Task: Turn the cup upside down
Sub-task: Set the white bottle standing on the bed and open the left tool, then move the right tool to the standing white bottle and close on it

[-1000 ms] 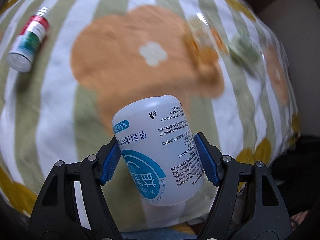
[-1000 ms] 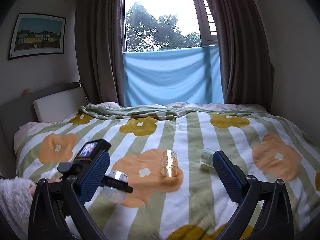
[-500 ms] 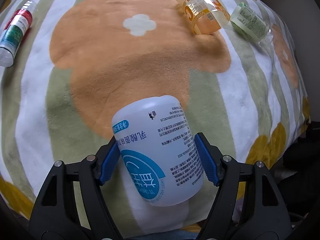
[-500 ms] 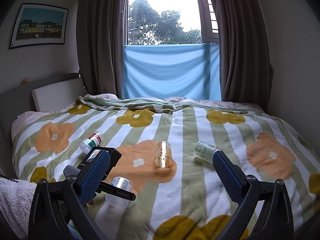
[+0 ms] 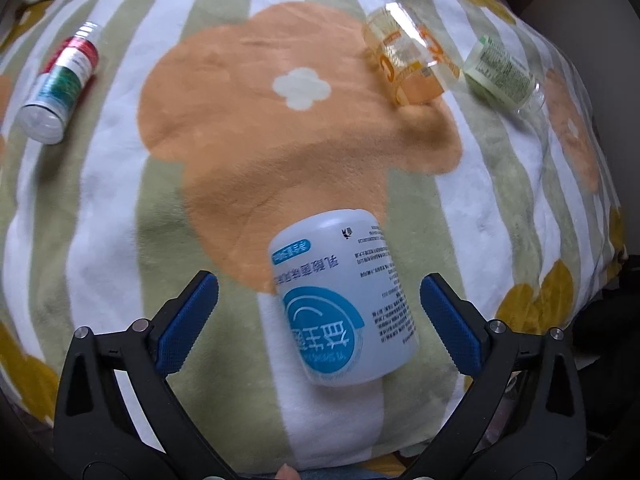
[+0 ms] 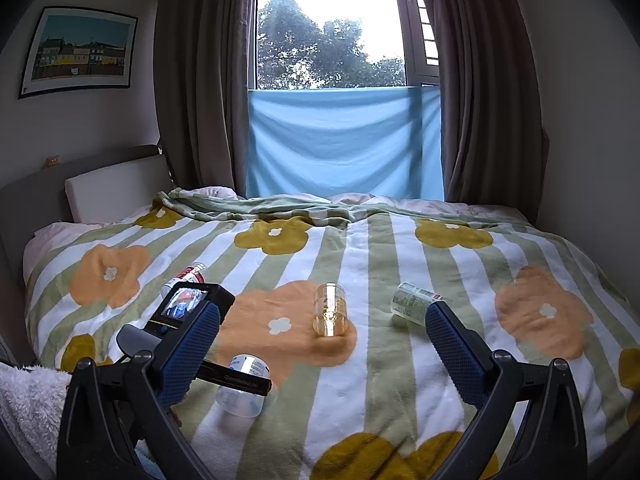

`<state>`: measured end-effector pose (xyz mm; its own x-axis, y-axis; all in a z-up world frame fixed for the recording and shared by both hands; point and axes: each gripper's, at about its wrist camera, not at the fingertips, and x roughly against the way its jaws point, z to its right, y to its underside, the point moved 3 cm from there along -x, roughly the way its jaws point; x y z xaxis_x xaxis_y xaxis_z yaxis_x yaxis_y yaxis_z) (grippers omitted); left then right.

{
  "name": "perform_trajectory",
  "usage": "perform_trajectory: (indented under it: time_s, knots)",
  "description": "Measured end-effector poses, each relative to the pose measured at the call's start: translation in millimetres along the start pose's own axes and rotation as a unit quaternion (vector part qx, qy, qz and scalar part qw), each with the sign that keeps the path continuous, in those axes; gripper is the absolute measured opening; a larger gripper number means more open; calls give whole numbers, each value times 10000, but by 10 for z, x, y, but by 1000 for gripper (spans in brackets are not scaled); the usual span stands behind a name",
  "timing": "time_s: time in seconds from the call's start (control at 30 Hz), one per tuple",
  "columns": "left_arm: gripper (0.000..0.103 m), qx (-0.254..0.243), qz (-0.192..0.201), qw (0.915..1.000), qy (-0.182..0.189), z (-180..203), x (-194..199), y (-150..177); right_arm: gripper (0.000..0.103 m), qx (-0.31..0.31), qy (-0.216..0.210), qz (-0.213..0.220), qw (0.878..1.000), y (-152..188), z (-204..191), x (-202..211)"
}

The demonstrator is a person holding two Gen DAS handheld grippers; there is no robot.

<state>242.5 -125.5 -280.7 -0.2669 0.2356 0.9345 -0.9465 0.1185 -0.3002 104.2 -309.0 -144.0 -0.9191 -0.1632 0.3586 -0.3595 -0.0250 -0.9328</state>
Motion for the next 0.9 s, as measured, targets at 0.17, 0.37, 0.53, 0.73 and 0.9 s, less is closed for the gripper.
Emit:
perform_trajectory:
  time_s: [0.17,0.37,0.53,0.73,0.9]
  knots:
    - [101,-66,597,9982,-59,17,368,57,103,6,-47,35,10000,-51,-30,35]
    - [103,-204,1800,9832,-223,-36,1156,265,103,128,-157,63,9998,-294,-122,132]
    - [103,-209,2579,9651,-398,-153,1751,539,103,6,-660,-478,9967,-576,-167,-41]
    - [103,-97,2858,9564,-597,-409,2040,802,103,219,-908,-2141,9723,-571,-341,-734]
    - [103,73,2978,9527,-596,-706,2133,989,103,-363,-1221,-3871,9132,-20,-457,-1518]
